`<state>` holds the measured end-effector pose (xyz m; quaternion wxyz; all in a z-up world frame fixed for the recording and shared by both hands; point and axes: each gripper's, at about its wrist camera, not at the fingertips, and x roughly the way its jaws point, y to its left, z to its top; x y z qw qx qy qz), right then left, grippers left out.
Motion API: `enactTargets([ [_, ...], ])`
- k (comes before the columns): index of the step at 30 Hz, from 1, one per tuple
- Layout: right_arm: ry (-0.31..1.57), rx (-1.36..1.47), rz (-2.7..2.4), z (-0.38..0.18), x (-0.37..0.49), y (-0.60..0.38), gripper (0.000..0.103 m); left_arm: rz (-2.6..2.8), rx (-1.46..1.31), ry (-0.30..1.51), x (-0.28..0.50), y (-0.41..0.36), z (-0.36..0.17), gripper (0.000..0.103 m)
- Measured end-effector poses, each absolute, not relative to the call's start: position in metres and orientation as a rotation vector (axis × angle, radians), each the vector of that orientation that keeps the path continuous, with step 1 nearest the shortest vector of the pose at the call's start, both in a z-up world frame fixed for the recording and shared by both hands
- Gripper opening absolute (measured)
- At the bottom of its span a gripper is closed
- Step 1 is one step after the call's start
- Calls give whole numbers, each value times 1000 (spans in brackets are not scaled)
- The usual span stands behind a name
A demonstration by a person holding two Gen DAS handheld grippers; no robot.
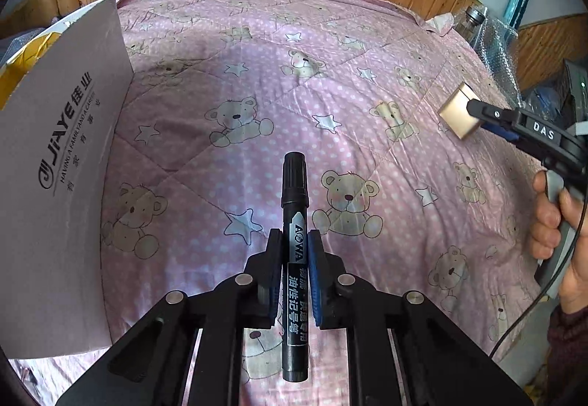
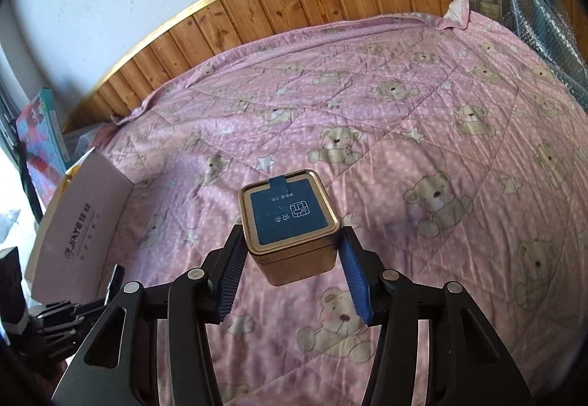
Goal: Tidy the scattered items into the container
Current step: 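Carry the black marker and gold tin over the box with both tools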
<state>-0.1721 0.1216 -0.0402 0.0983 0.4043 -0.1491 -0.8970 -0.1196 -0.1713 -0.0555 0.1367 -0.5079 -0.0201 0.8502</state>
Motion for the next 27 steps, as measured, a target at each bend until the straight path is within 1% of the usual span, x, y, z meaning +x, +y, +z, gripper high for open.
enactTargets([
  [5,-514,1188,-2614,-36,-143,110,53,2501,-1459,-65,-113,-176,-38,14],
  [11,-554,1196,-2582,-38,-114,100,53,2532,-1451,-53,-98,-176,-22,14],
  [27,-529,1136,-2562,-14,-66,78,53,2588,-1332,-82,-68,-174,20,14],
])
